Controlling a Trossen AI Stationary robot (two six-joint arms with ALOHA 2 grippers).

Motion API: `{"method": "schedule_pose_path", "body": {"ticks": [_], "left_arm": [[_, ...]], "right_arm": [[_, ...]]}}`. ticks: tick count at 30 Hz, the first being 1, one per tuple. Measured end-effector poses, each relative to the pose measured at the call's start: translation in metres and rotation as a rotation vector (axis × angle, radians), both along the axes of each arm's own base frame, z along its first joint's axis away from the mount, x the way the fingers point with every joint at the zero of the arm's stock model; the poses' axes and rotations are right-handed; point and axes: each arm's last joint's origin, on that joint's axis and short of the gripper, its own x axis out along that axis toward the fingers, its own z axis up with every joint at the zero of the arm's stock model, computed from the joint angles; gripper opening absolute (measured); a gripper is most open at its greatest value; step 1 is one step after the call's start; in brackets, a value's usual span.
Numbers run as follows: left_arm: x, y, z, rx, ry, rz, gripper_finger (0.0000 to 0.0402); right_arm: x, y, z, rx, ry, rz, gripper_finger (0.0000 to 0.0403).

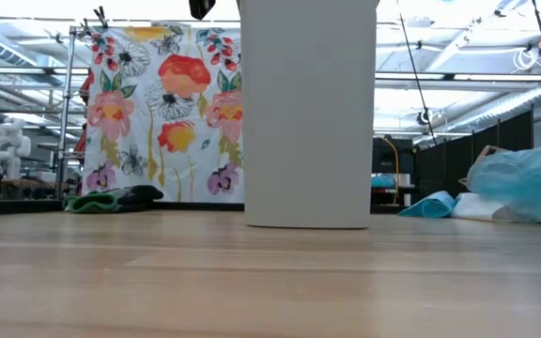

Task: Place trash/remove bag and relplace
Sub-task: Remove the trash bag from the trash bin

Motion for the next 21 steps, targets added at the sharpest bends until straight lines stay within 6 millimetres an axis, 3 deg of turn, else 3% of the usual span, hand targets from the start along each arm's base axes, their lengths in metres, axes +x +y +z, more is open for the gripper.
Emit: {"method": "schedule_pose_path", "body": {"ticks": [6,12,21], "left_arm": [[0.001,0.0,-0.001,-0.001,0.003,0.001,0.0097],[0.002,0.0,-0.001,-0.001,0.006,0.002,0.0097],[0.002,0.0,0.0,-0.078,-0.002,0.022,0.0097]], "right_arm": [[0.006,-0.02,0.025,-0.052,-0.228,0.009,0.0],[0.006,-0.033,0.035,-0.098,-0.321,-0.006,0.0],[0.013,-0.03,0.019,-0.028,-0.198,0.169,0.0002]]}}
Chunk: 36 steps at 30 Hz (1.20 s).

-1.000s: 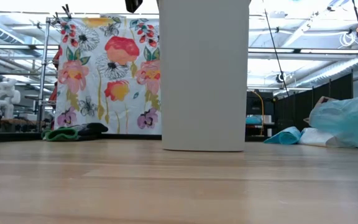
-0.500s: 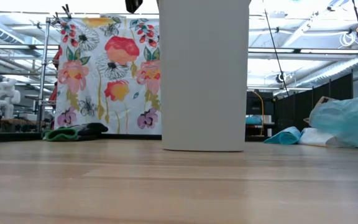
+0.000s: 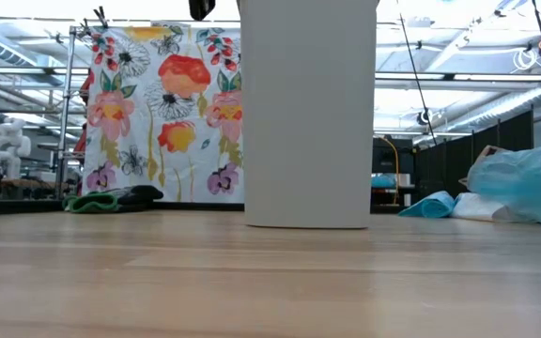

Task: Place trash/remove bag and relplace
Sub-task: Remove the trash bag from the trash bin

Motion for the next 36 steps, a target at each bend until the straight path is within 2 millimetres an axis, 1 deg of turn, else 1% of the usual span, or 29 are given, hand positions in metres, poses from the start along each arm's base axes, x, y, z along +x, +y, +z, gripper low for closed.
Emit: {"method": "schedule_pose_path", "body": {"ticks": [3,7,11,14,19,23,30,36], "left_arm": [[0.0,0.0,0.001,-0.026,-0.012,0.015,0.0097],[0.0,0.001,0.002,-0.024,-0.014,0.023,0.0097],[0.0,0.0,0.002,-0.025,-0.013,0.023,0.0097],[0.0,0.001,0.002,-0.041,-0.013,0.027,0.0097],[0.0,0.001,0.002,-0.039,-0.014,0.032,0.0097],[0.0,0.001,0.002,-0.039,-0.013,0.033,0.0097],[0.0,0.001,0.002,-0.039,-0.012,0.034,0.0097],[0.0,0.001,0.001,-0.032,-0.006,0.032,0.0097]], "right_arm": [[0.011,0.001,-0.011,-0.005,0.051,0.002,0.0016],[0.027,0.002,-0.024,-0.021,0.088,0.006,0.0046],[0.039,0.003,-0.031,-0.06,0.08,0.012,0.0073],[0.049,0.003,-0.036,-0.074,0.066,0.014,0.0083],[0.063,0.0,-0.049,-0.088,0.098,0.003,0.0086],[0.07,-0.004,-0.056,-0.099,0.109,-0.006,0.0086],[0.075,-0.01,-0.055,-0.097,0.079,-0.024,0.0086],[0.075,-0.009,-0.057,-0.078,0.093,-0.018,0.0086]]}}
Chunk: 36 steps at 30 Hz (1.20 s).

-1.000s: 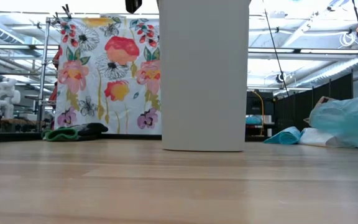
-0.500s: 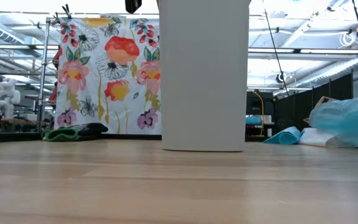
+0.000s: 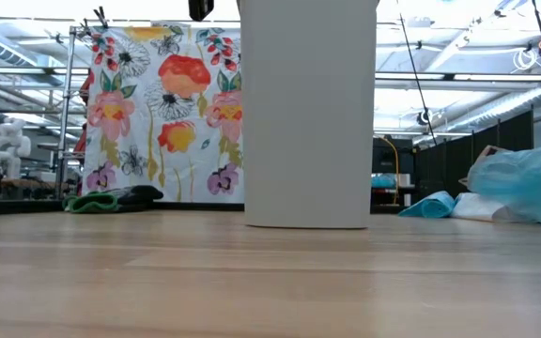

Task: Place trash/remove bag and relplace
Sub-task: Remove the trash bag from the trash bin

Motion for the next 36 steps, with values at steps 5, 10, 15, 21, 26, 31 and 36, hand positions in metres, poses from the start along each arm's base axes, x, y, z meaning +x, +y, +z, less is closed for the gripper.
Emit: {"method": "schedule_pose_path", "body": {"ticks": [5,10,15,21,26,31,36], "left_arm": [[0.0,0.0,0.0,0.001,0.0,-0.001,0.0097],[0.0,0.0,0.0,0.001,0.004,-0.001,0.0097],[0.0,0.0,-0.001,0.001,0.005,-0.001,0.0097],[0.0,0.0,0.0,0.0,0.002,-0.007,0.0097],[0.0,0.0,0.001,-0.001,-0.013,-0.006,0.0097],[0.0,0.0,0.001,-0.001,-0.012,-0.007,0.0097],[0.0,0.0,0.001,-0.001,-0.011,-0.005,0.0097]], "right_arm": [[-0.001,0.003,-0.001,-0.013,0.013,0.026,0.0097],[-0.001,0.0,-0.001,-0.003,0.018,0.021,0.0126],[-0.006,-0.003,0.003,0.001,0.021,0.011,0.015],[-0.016,-0.008,0.01,-0.007,0.016,-0.003,0.0155],[-0.009,-0.008,0.003,-0.011,0.036,-0.001,0.0155],[0.0,-0.007,-0.002,-0.014,0.026,-0.002,0.0155],[0.0,-0.009,0.0,-0.027,0.002,-0.052,0.0117]]}}
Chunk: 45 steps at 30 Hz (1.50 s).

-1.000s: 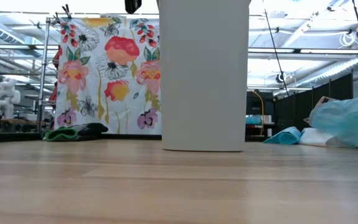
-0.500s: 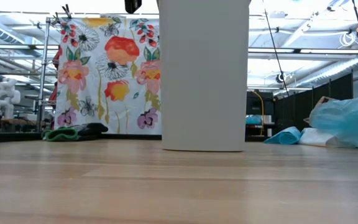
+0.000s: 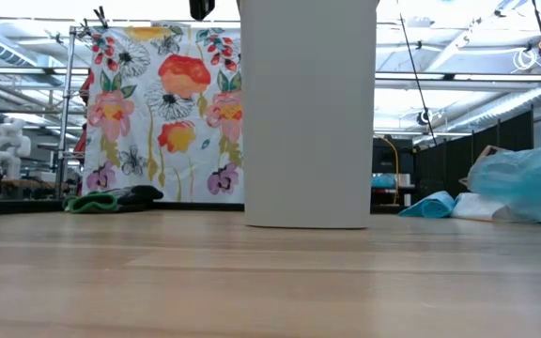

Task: Place trash/remove bag and relplace
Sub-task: Remove the trash bag from the trash bin

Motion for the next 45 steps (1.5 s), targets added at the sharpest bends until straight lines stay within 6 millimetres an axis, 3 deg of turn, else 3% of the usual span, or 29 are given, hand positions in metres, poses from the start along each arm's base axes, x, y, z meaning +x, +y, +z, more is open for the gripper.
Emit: {"method": "schedule_pose_path", "body": {"ticks": [5,8,23,37,45], "left_arm": [[0.0,0.0,-0.001,0.0,0.015,0.005,0.0097],[-0.001,0.0,-0.002,0.006,0.024,0.003,0.0097],[-0.007,-0.001,0.008,0.083,-0.045,-0.011,0.0097],[-0.051,-0.004,0.037,0.156,-0.18,-0.015,0.0097],[-0.073,-0.006,0.039,0.186,-0.144,-0.024,0.0097]], "right_arm": [[0.0,0.001,0.0,-0.039,0.006,0.017,0.0016],[-0.004,0.005,0.003,-0.057,-0.003,0.029,0.0006],[-0.071,-0.002,0.067,-0.095,-0.211,-0.069,0.0],[-0.083,-0.017,0.096,-0.103,-0.478,-0.13,0.0],[-0.095,-0.032,0.124,-0.115,-0.783,-0.192,0.0]]}}
